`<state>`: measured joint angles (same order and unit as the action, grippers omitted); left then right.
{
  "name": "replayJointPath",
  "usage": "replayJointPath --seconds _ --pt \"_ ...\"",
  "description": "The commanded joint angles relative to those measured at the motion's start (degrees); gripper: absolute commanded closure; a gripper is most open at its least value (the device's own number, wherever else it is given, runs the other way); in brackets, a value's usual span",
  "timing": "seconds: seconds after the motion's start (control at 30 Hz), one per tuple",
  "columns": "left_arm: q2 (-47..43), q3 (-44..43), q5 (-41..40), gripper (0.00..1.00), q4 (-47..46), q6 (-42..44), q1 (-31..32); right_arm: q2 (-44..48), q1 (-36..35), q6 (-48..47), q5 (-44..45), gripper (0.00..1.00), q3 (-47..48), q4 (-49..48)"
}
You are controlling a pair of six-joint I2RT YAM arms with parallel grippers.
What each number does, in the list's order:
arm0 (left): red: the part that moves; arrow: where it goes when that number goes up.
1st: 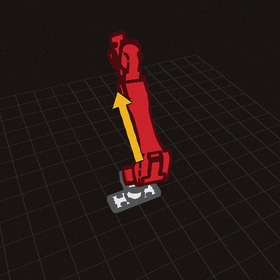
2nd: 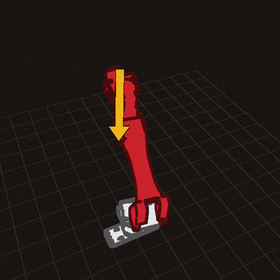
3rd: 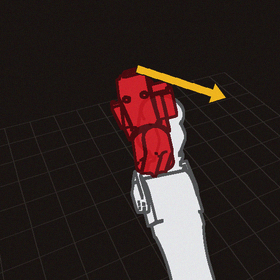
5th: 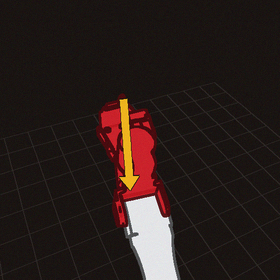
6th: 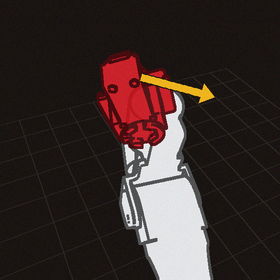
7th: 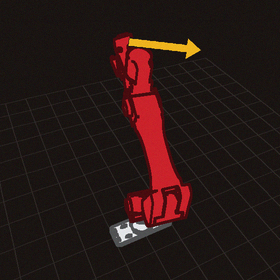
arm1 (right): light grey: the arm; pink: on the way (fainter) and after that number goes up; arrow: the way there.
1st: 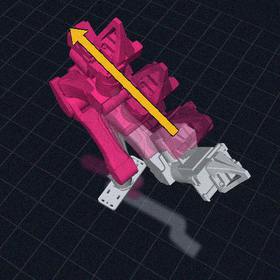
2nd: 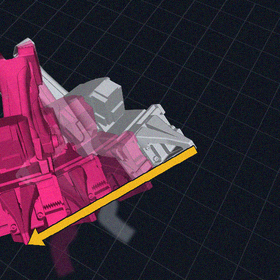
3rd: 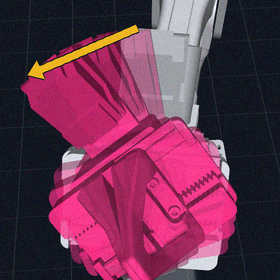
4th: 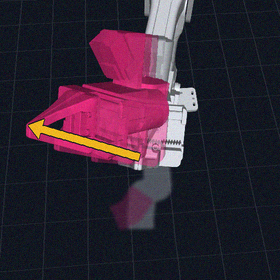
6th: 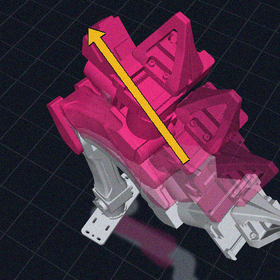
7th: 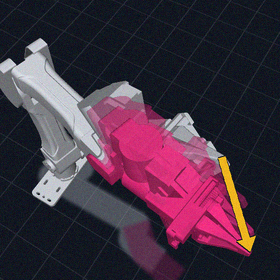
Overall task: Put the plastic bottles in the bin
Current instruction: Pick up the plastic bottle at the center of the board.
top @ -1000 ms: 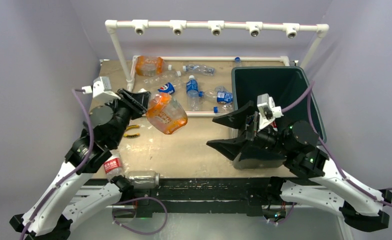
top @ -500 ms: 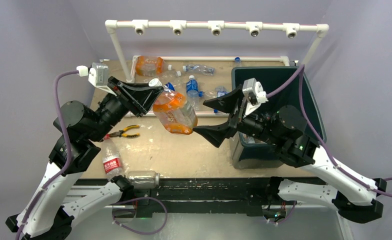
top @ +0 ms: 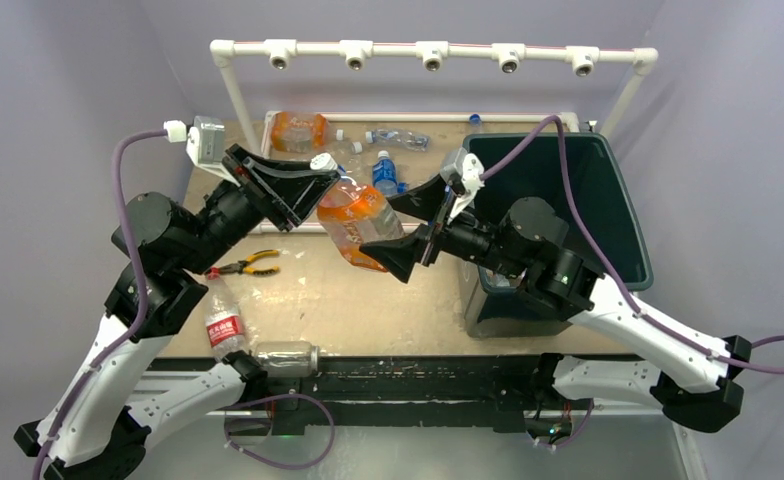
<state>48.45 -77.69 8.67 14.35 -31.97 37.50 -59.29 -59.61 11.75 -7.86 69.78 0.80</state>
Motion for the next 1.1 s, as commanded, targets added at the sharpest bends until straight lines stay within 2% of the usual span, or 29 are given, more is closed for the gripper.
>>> replayJointPath --seconds 0.0,0.07,0.17,0.2,0.3,0.4,0.43,0.53,0.77,1.07 --pt "0.6 -1.3 2.2 1.0 -4.3 -2.1 -0.4 -1.3 -0.1 0.0 1.0 0.06 2.8 -2.5" --pt "1.1 -1.2 2.4 1.0 -4.9 -2.7 -0.3 -2.2 -0.1 0.3 1.1 0.15 3.0 -2.5" --pt "1.7 -0.6 3.3 1.0 -5.8 -3.5 -0.4 -2.8 -0.1 0.5 1.3 0.34 2.8 -2.8" --pt "1.8 -0.7 3.6 0.97 -5.8 -3.6 -0.4 -2.5 -0.1 0.4 1.6 0.41 2.5 -3.2" --pt "1.3 -0.6 2.3 0.45 -5.5 -3.0 -0.3 -0.7 -0.1 -0.4 2.4 0.56 0.9 -4.6" --pt "0.2 0.1 2.0 0.09 -6.3 -1.3 -0.3 2.7 -0.1 -0.8 3.3 0.62 -1.4 -7.0" --pt "-0.2 0.7 2.6 0.06 -7.2 -0.7 -0.4 3.7 -0.1 -0.8 3.4 0.63 -2.2 -7.8" --pt "-0.7 2.0 5.6 0.02 -9.3 0.9 -0.3 6.0 -0.1 -0.8 3.1 0.65 -4.1 -9.4" --pt "0.9 5.6 19.6 0.01 -18.6 0.5 -0.4 10.5 -0.1 2.1 -0.5 0.66 -8.8 -14.1" --pt "2.0 10.5 31.0 0.01 -20.8 3.6 -0.4 12.5 -0.1 6.2 -7.0 0.67 -10.3 -19.6"
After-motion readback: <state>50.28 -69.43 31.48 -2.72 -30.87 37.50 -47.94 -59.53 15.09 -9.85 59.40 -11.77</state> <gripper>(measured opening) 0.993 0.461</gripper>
